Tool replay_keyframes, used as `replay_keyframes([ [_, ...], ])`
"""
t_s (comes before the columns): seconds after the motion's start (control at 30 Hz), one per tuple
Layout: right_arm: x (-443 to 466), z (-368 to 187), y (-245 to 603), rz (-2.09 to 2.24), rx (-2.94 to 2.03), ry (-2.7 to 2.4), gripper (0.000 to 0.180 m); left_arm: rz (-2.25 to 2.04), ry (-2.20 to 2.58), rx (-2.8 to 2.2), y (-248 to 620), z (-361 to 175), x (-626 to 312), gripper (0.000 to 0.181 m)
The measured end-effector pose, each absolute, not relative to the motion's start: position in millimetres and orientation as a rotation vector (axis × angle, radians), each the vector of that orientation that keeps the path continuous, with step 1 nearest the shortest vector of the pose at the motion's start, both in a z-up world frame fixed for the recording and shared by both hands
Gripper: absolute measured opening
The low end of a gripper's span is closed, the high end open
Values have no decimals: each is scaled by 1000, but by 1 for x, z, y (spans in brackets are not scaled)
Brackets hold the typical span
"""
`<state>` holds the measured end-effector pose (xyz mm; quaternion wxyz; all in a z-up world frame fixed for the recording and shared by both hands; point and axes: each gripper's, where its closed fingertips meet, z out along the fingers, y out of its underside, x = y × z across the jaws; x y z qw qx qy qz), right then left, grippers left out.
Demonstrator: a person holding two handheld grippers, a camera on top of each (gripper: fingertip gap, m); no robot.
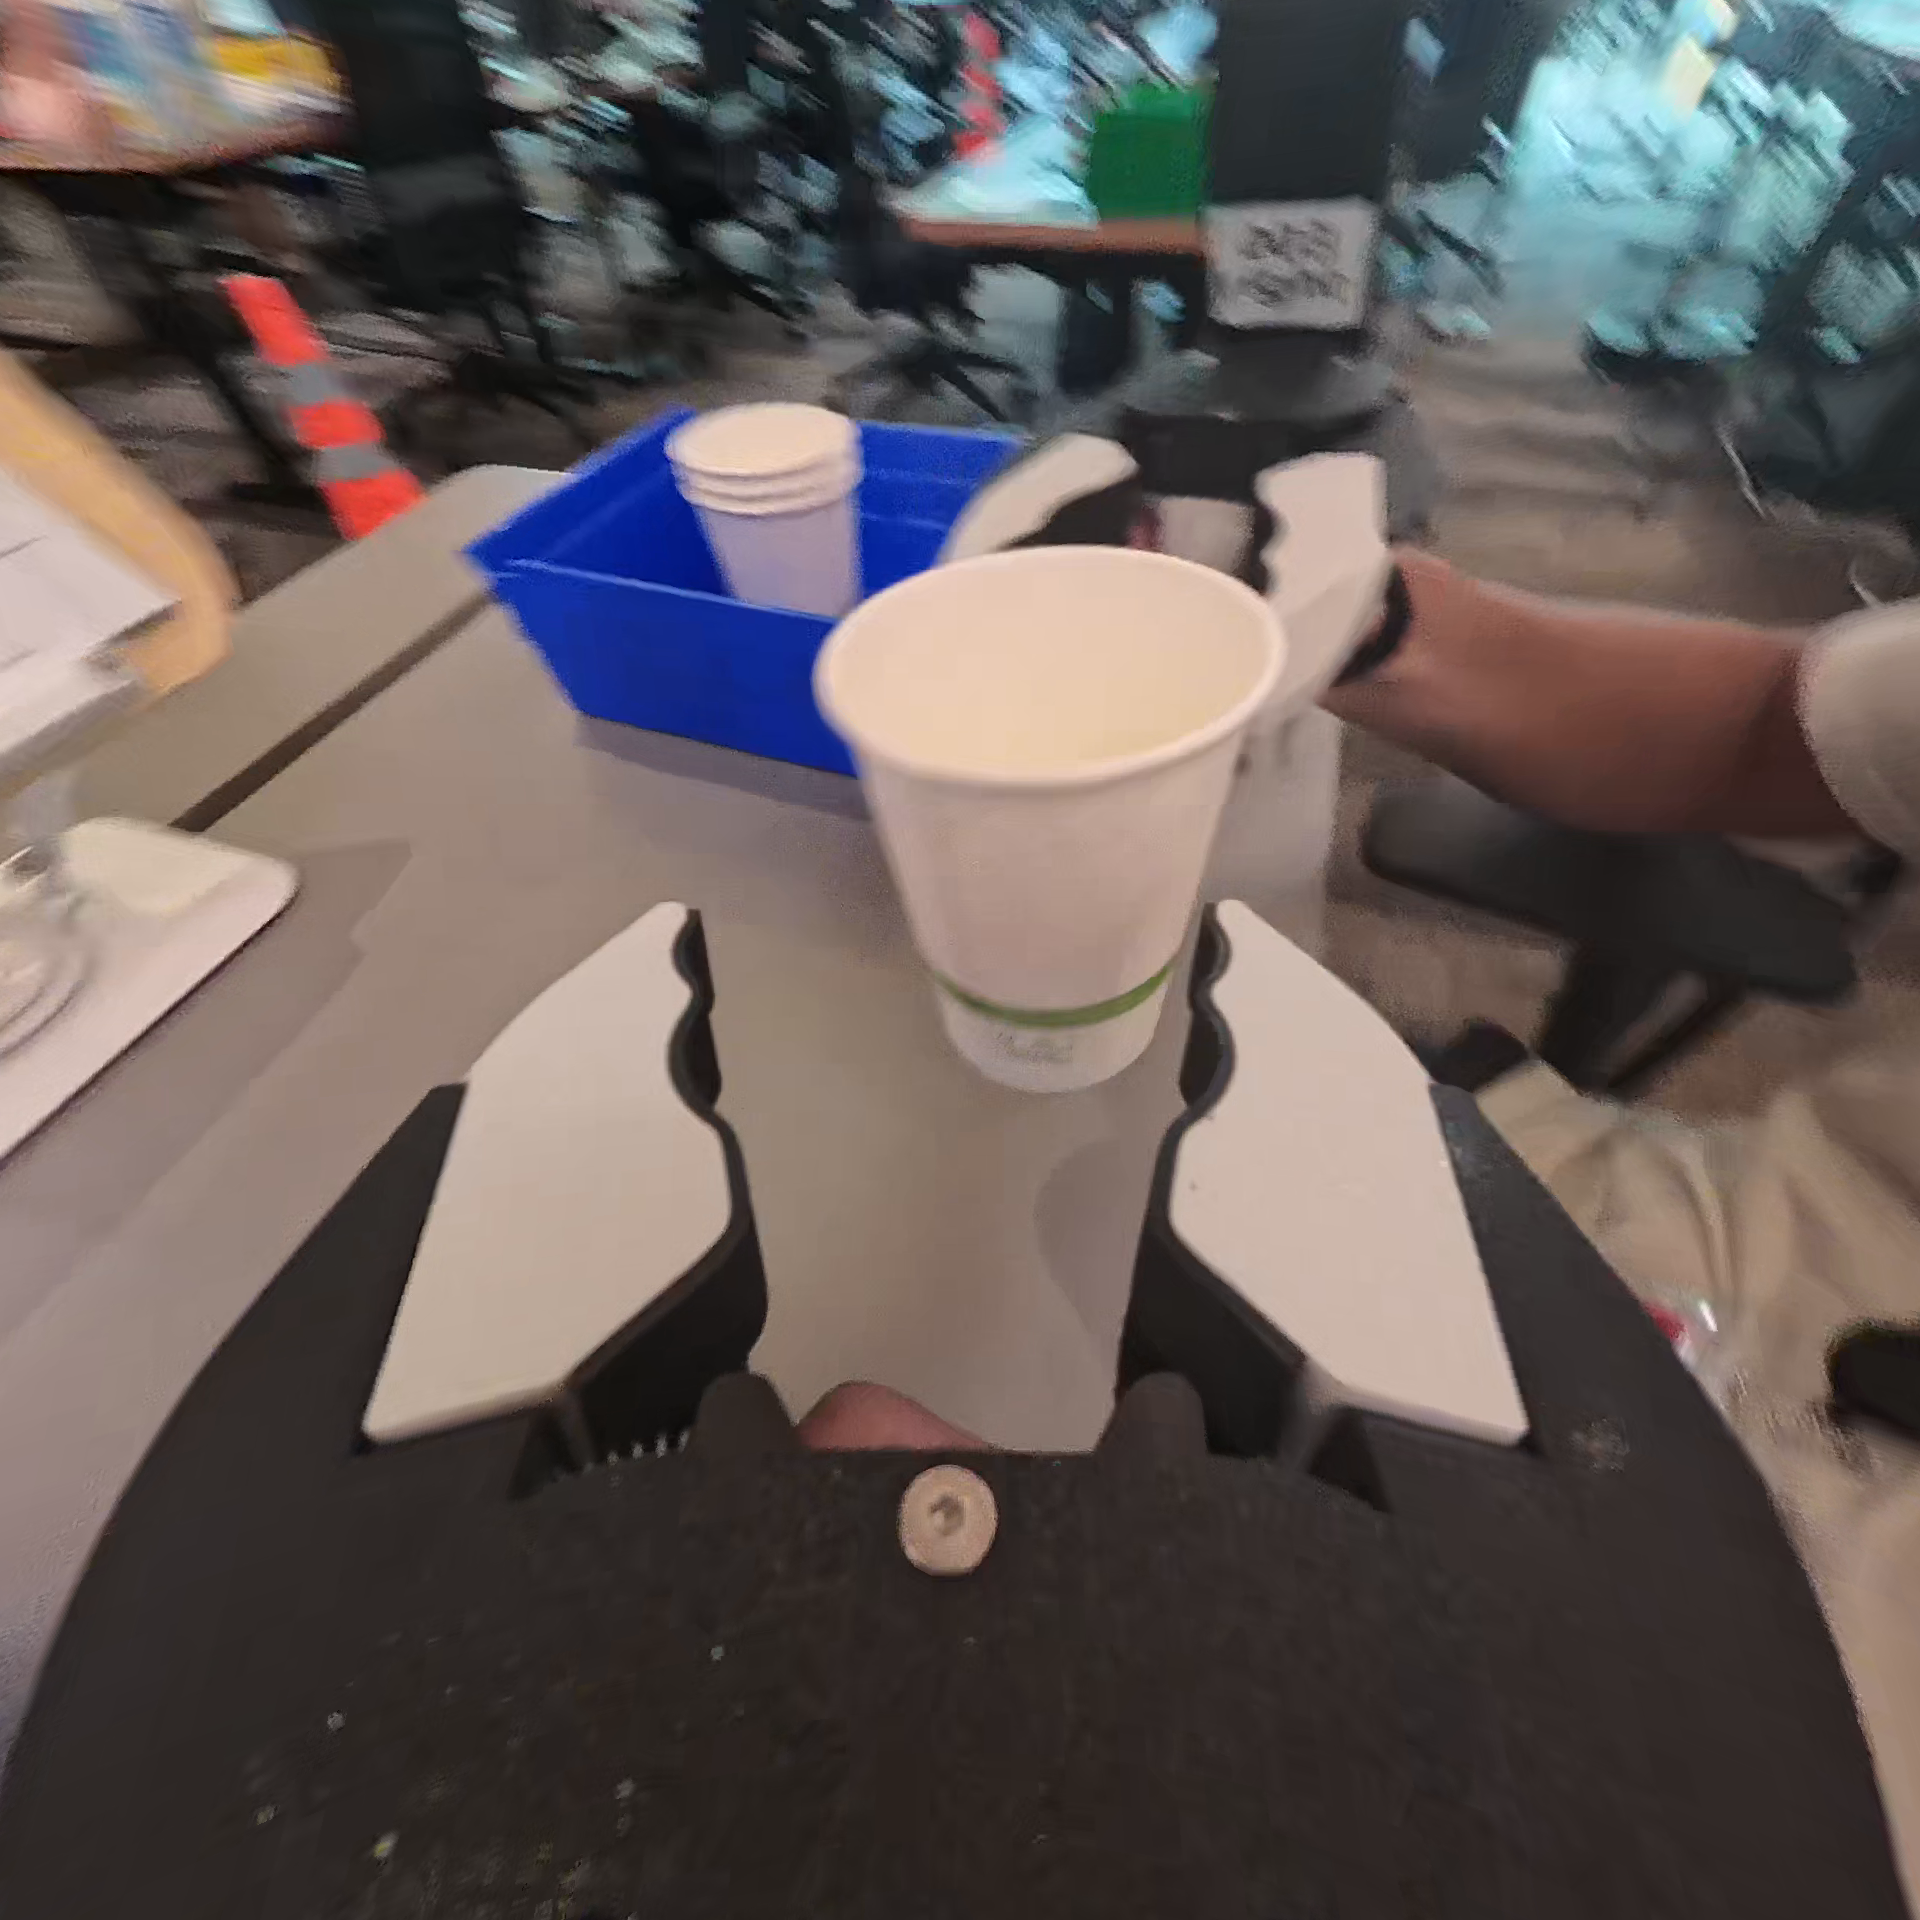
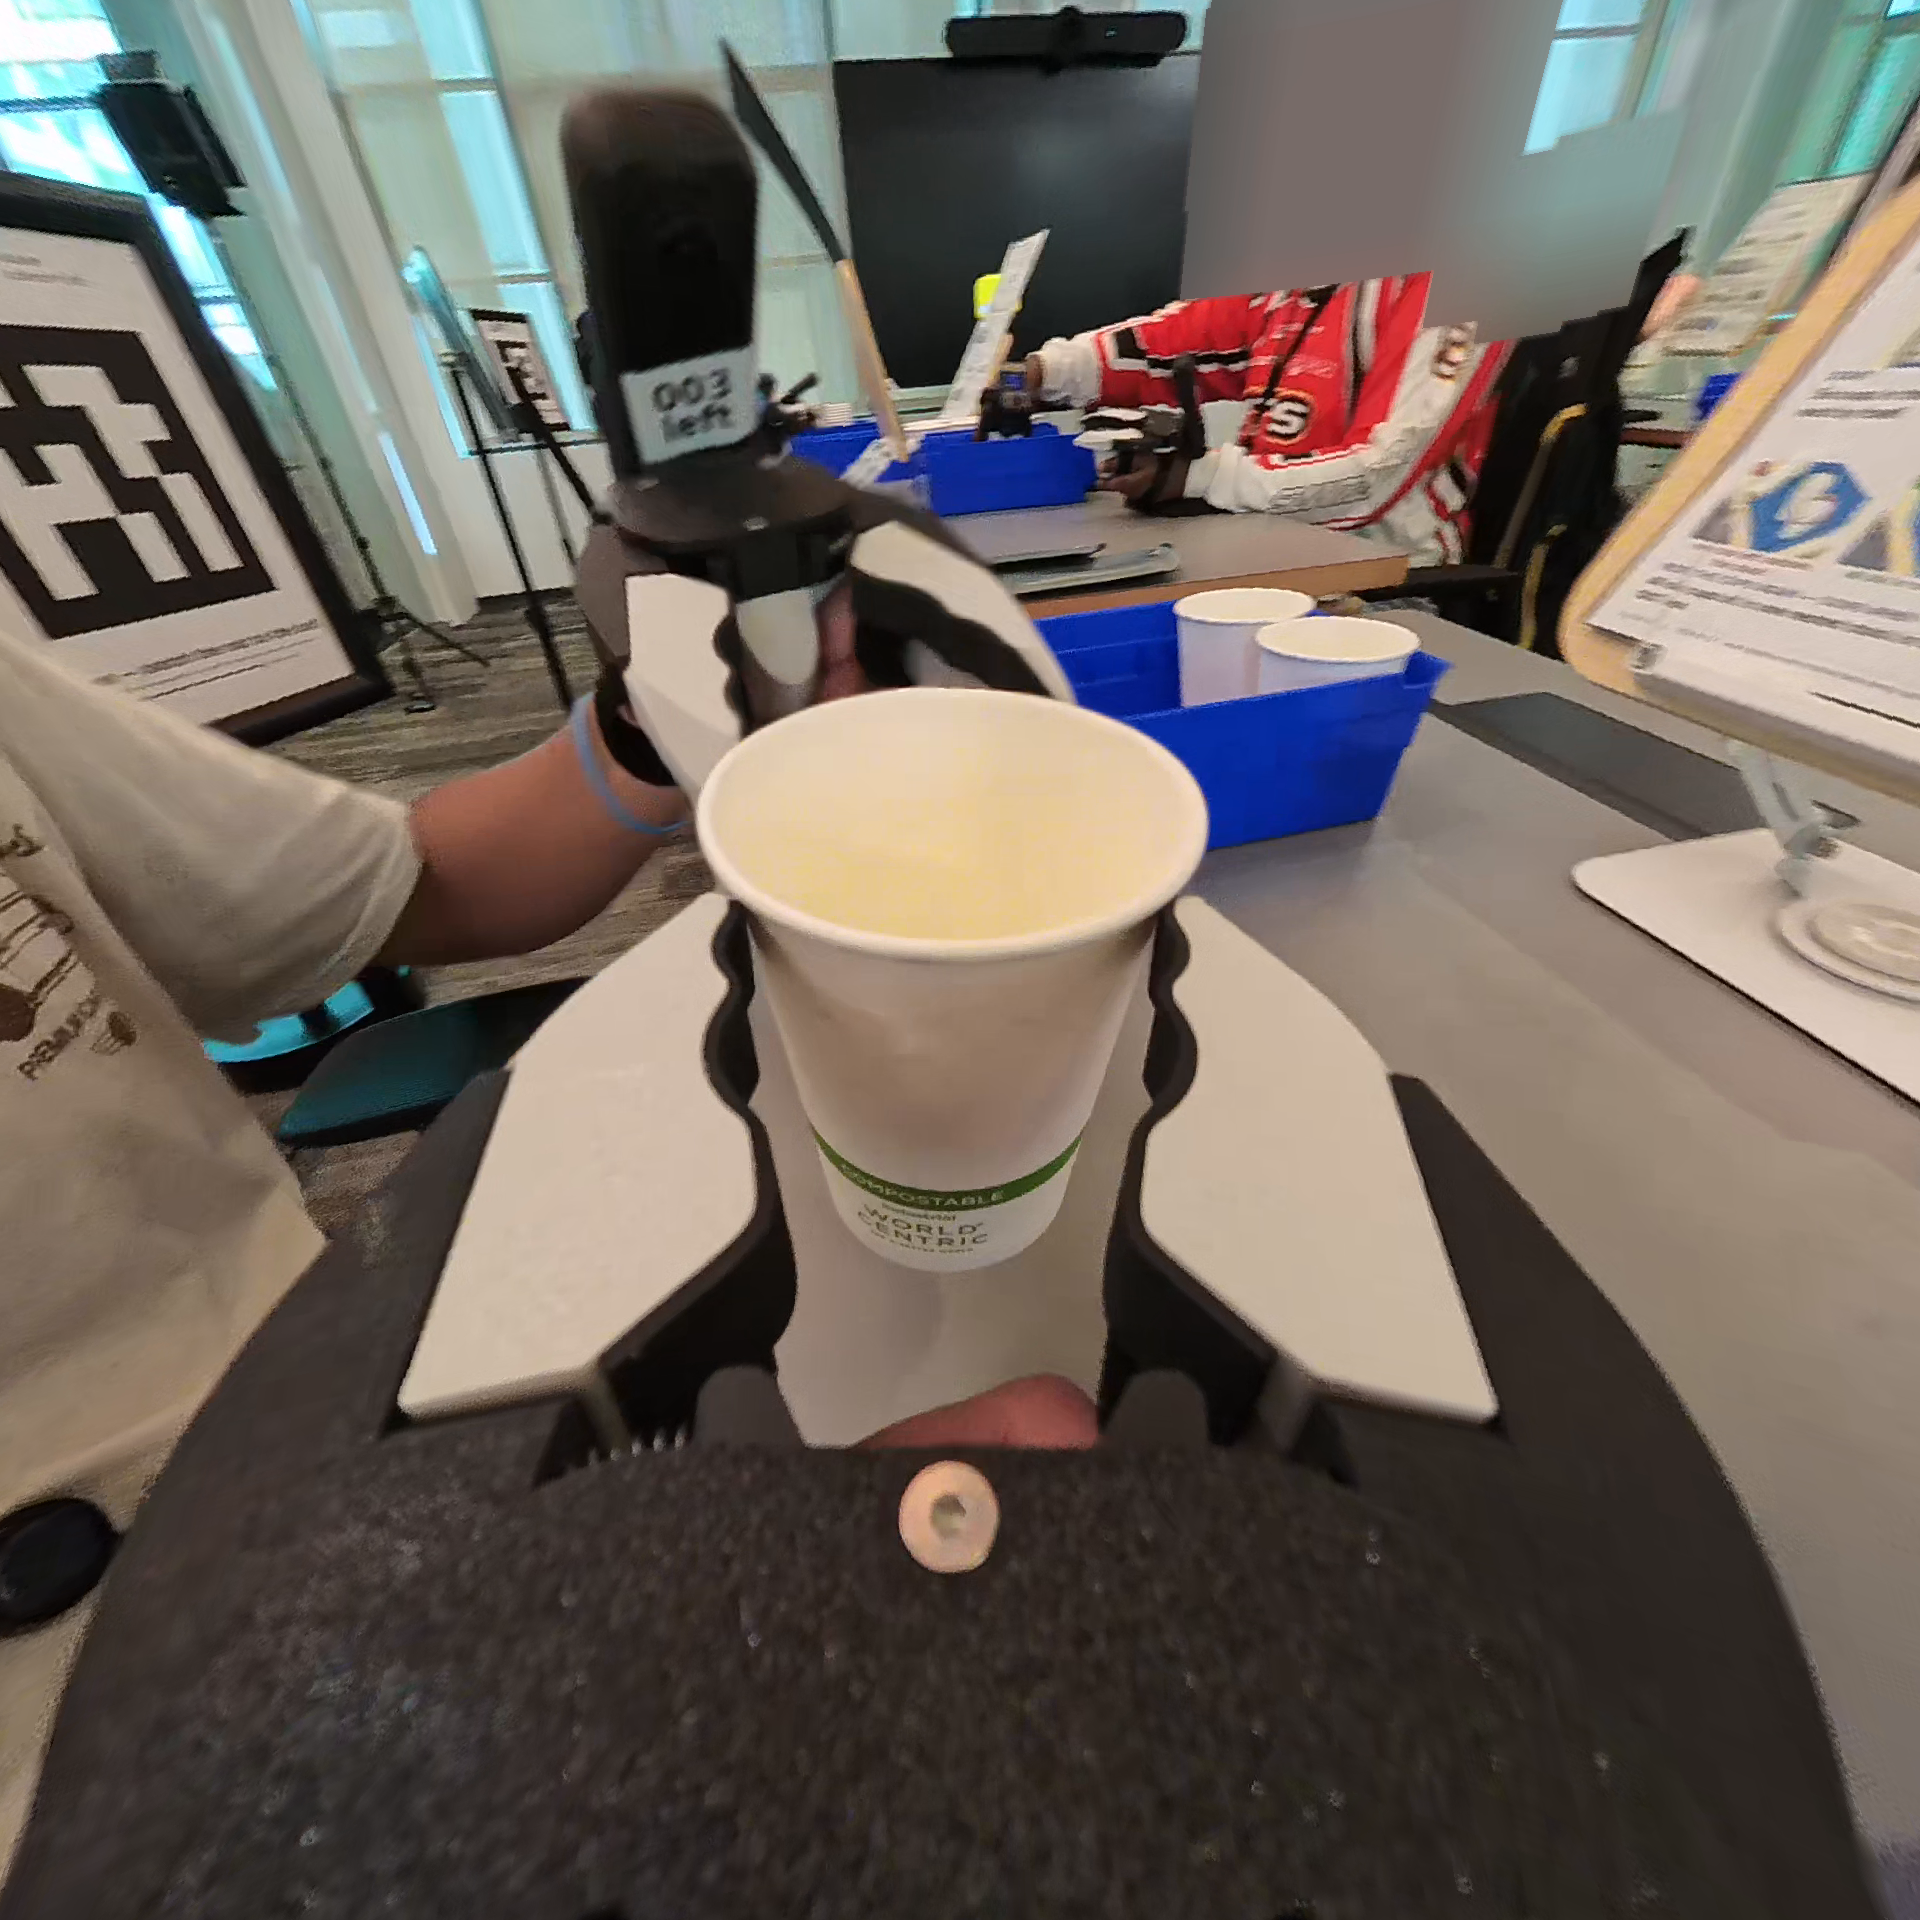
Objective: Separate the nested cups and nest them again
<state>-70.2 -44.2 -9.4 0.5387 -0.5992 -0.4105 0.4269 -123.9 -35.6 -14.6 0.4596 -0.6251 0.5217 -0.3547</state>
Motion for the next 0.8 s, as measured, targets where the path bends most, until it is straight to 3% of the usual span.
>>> replay_keyframes([
  [0.1, -44, -11, -36, 881, -1470, -852, 74, -795, 845, -1663, -13, -28, -157, 79],
  [0.23, -5, -10, -28, 614, -1501, -650, 74, -506, 369, -1794, 2, -83, -213, 66],
  [0.53, 143, 53, 44, 43, -1519, -131, 73, -394, 481, -1744, -11, -99, -200, 65],
  [0.8, 215, 18, 141, -65, -1762, -36, 74, -399, 589, -1749, -23, -107, -185, 65],
])
